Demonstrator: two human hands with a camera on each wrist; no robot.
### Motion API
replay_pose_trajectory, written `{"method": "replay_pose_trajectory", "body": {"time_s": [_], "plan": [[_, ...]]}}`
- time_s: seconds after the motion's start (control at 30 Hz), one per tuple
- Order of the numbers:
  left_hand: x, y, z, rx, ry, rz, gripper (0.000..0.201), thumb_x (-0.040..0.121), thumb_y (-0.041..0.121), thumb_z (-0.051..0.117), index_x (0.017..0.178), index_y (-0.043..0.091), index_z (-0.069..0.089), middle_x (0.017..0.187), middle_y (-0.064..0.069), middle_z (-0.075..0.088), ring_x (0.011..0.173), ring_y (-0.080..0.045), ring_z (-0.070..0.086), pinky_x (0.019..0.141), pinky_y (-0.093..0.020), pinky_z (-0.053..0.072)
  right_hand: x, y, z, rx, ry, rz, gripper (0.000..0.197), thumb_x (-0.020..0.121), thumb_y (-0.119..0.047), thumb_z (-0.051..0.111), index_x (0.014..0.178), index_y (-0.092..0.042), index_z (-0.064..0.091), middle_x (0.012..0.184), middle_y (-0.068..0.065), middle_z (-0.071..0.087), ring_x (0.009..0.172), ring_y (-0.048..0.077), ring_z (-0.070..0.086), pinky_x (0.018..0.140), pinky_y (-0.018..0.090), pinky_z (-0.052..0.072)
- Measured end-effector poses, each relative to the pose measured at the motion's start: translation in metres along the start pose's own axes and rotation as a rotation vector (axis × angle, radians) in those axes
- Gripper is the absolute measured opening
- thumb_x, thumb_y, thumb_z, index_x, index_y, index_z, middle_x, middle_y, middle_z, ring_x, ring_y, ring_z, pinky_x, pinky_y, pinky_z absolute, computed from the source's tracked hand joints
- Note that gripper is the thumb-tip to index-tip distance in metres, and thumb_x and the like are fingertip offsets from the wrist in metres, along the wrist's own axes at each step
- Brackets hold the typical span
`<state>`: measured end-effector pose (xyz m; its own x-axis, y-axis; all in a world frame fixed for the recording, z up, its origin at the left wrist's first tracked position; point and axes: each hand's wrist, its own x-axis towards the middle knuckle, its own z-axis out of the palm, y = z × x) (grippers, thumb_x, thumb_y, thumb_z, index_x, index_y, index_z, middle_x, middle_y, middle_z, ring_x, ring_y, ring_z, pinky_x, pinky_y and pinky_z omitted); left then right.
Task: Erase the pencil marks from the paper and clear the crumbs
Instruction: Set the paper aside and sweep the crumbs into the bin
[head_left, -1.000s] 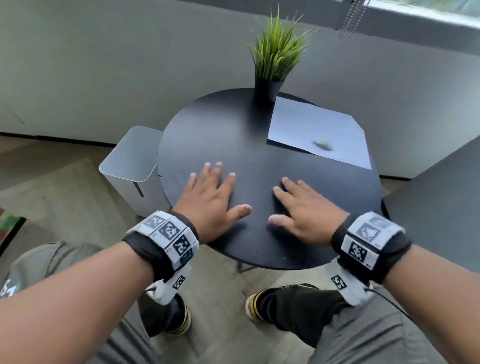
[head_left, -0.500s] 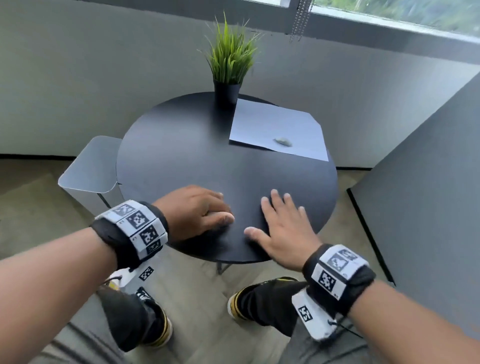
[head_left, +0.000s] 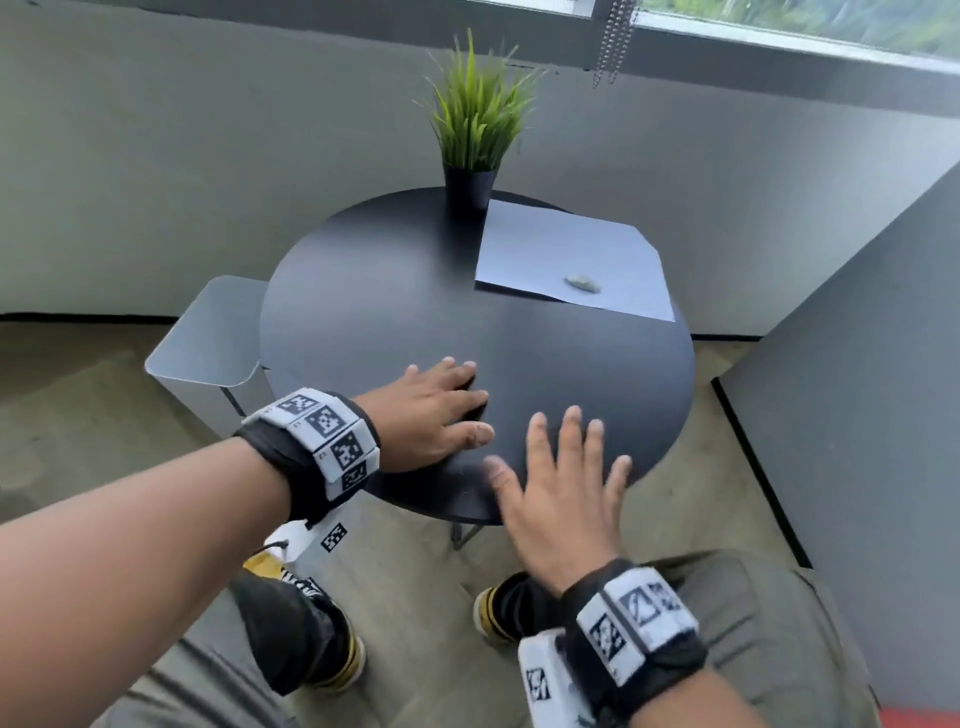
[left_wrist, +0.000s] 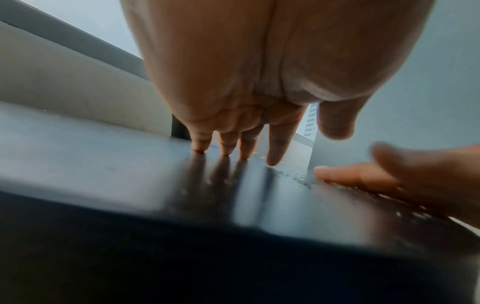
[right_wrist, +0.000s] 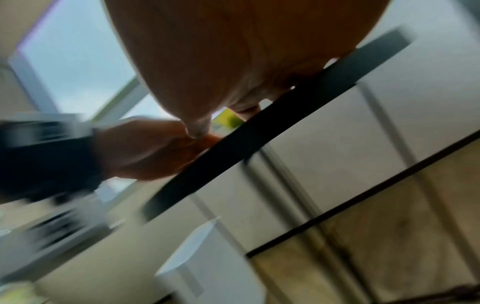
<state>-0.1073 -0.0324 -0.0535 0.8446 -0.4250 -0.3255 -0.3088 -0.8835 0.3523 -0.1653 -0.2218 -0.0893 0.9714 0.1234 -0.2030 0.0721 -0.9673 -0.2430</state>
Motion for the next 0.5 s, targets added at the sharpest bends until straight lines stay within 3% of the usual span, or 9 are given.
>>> {"method": "replay_pose_trajectory", "body": {"time_s": [0.07,0.1,0.17,0.2,0.27,0.3,0.37,0.43,0.5], "plan": [[-0.006,-0.019,-0.007,-0.184,0.147,0.058,0.048,0.104,0.050,0.043,0.144,0.026,0.053,0.159,0.001,0.038,0.149,-0.014,0.028,0.123,-0.036,0.019,-0.016,-0.019,0.001,0.177,-0.034,-0.245,0.091,0.081,-0.081,0.009,0.155,-0.029,0.003,0.163,-0.006,-0.009,0.147,0.010,-0.016,0.120,0.045,-0.009],[-0.013,-0.032,-0.014,-0.278,0.278,0.079,0.047,0.100,0.050,0.045,0.136,0.025,0.062,0.149,0.002,0.052,0.140,-0.012,0.043,0.119,-0.034,0.028,-0.018,-0.021,-0.008,0.357,-0.059,-0.315,0.089,0.082,-0.081,0.018,0.155,-0.031,0.006,0.162,-0.012,-0.004,0.146,0.000,-0.011,0.121,0.033,-0.005],[-0.027,-0.066,-0.028,-0.437,0.584,0.034,0.045,0.095,0.048,0.047,0.124,0.023,0.070,0.126,0.001,0.066,0.119,-0.015,0.059,0.108,-0.035,0.042,-0.010,-0.007,-0.025,0.593,-0.005,-0.261,0.081,0.087,-0.073,0.035,0.154,-0.033,0.011,0.159,-0.021,0.005,0.143,-0.011,0.001,0.117,0.014,0.002],[-0.033,-0.090,-0.032,-0.494,0.707,-0.056,0.044,0.093,0.046,0.049,0.124,0.022,0.070,0.121,-0.001,0.067,0.114,-0.017,0.061,0.105,-0.036,0.044,-0.001,0.005,-0.032,0.562,0.044,-0.174,0.079,0.088,-0.070,0.036,0.154,-0.033,0.011,0.159,-0.021,0.006,0.143,-0.009,0.002,0.118,0.017,0.003],[-0.041,-0.144,-0.033,-0.576,0.848,-0.323,0.048,0.090,0.043,0.050,0.131,0.022,0.064,0.126,-0.002,0.064,0.117,-0.018,0.060,0.108,-0.039,0.044,0.016,0.023,-0.036,0.267,0.049,0.007,0.086,0.082,-0.075,0.022,0.155,-0.031,0.011,0.162,-0.012,-0.002,0.148,0.005,-0.005,0.122,0.039,0.002],[-0.041,-0.173,-0.030,-0.584,0.866,-0.468,0.052,0.089,0.043,0.051,0.135,0.022,0.060,0.130,-0.004,0.061,0.120,-0.021,0.058,0.110,-0.040,0.043,0.021,0.023,-0.033,0.100,0.016,0.045,0.090,0.078,-0.079,0.013,0.154,-0.031,0.011,0.163,-0.008,-0.006,0.148,0.012,-0.009,0.120,0.047,0.000],[-0.039,-0.228,-0.018,-0.545,0.808,-0.744,0.055,0.090,0.037,0.057,0.142,0.021,0.053,0.139,-0.012,0.056,0.125,-0.031,0.055,0.110,-0.043,0.042,0.019,0.006,-0.021,-0.029,-0.067,-0.035,0.088,0.077,-0.081,0.003,0.153,-0.037,0.010,0.162,-0.010,-0.010,0.148,0.017,-0.015,0.119,0.051,-0.003],[-0.036,-0.269,-0.005,-0.478,0.695,-0.932,0.053,0.088,0.034,0.064,0.136,0.013,0.055,0.136,-0.022,0.056,0.122,-0.040,0.055,0.104,-0.045,0.045,0.008,-0.016,-0.018,0.063,-0.164,-0.232,0.078,0.078,-0.083,0.005,0.148,-0.050,0.016,0.159,-0.023,-0.007,0.146,0.005,-0.018,0.119,0.045,-0.006],[-0.034,-0.293,0.005,-0.396,0.612,-1.048,0.055,0.084,0.041,0.068,0.126,0.008,0.055,0.129,-0.027,0.057,0.121,-0.044,0.052,0.100,-0.048,0.045,0.001,-0.029,-0.035,0.289,-0.217,-0.301,0.070,0.077,-0.082,0.021,0.142,-0.058,0.026,0.155,-0.035,0.005,0.143,-0.010,-0.007,0.120,0.035,0.002]]}}
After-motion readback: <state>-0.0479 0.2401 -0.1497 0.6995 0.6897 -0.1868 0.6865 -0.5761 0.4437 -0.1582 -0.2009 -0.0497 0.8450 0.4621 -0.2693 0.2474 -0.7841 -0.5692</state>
